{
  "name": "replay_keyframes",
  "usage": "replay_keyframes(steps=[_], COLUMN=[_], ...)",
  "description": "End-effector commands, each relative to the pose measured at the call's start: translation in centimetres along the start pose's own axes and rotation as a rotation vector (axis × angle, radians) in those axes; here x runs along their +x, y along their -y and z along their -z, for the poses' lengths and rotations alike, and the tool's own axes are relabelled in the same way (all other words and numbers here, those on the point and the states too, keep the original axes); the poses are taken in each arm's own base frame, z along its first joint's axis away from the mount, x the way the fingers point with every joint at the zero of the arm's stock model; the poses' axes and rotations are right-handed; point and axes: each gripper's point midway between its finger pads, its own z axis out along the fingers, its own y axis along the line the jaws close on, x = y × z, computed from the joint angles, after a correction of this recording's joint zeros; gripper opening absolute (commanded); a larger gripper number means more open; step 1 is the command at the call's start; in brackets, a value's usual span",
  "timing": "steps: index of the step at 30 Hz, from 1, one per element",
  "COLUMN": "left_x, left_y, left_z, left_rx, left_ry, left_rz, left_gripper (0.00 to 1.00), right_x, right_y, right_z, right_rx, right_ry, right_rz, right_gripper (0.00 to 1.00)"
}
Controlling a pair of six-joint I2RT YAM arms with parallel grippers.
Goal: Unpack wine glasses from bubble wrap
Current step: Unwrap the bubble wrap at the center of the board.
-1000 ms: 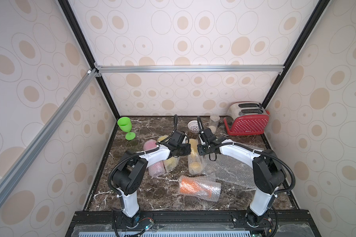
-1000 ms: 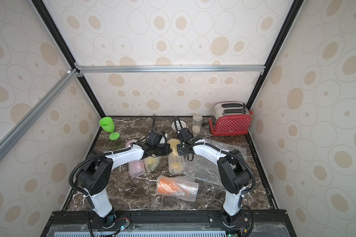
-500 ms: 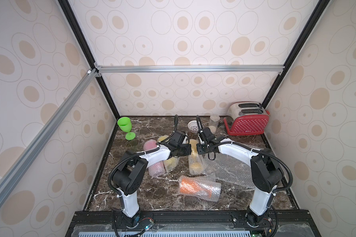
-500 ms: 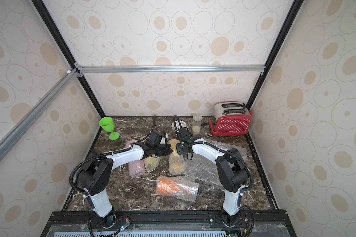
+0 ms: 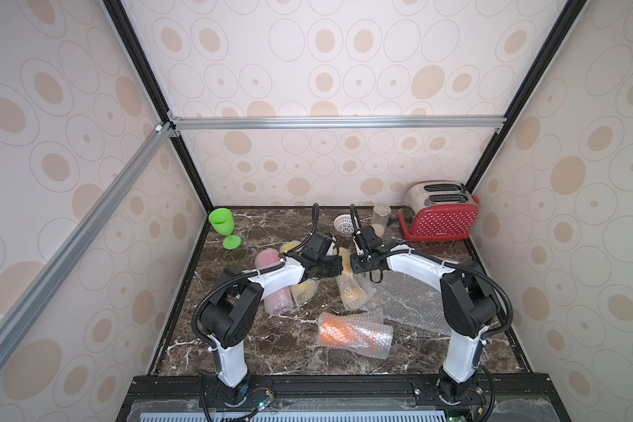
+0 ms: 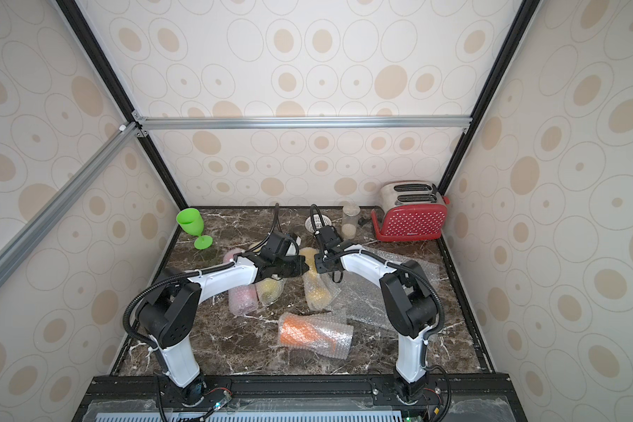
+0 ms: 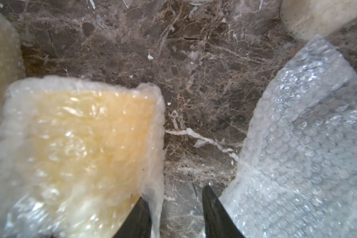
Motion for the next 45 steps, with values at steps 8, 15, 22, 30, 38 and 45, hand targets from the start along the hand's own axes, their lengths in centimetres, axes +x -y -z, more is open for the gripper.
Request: replay_keyframes(steps=[8,15,22,30,38,45], left_x=[-0.2,0.0,0.2,0.3,0.5,0.3], left_y=[2.0,1.6,1.2,0.8,0.4,0.6], left_z=[-0.3,-0.2,-0.2,-0.3,-0.3,-0.3], left_rx=[0.044,0.025,0.007,-0.005,-0.012,-0.005], left_ry=[-0.012,-0.011,-0.015,-0.017,-0.019,-0.012], left_rz=[-0.043,-0.044,-0.050,-0.050,-0.047,-0.047], left_gripper=[0.00,0.00,0.00,0.00,0.00,0.00], right_x=[-2.7,-2.6,-2.2,-0.9,1.4,3.0], right_y=[-1.6,-0.4,0.2,-0.2,-0.3,0.8], right_z=[-1.2,-1.5,-0.1,2.7,3.8,1.7], right_rx=[-0.111,-0.104,-0.179,-0.320,-0.397,-0.335], right_ry=[0.047,0.037,0.047,0.053,0.045,-0.004], right_rz=[-0.073,-0.107,-0.116,-0.085,-0.088,-0.126], right_gripper=[0.41,0.41,0.42,0.48,0.48,0.43])
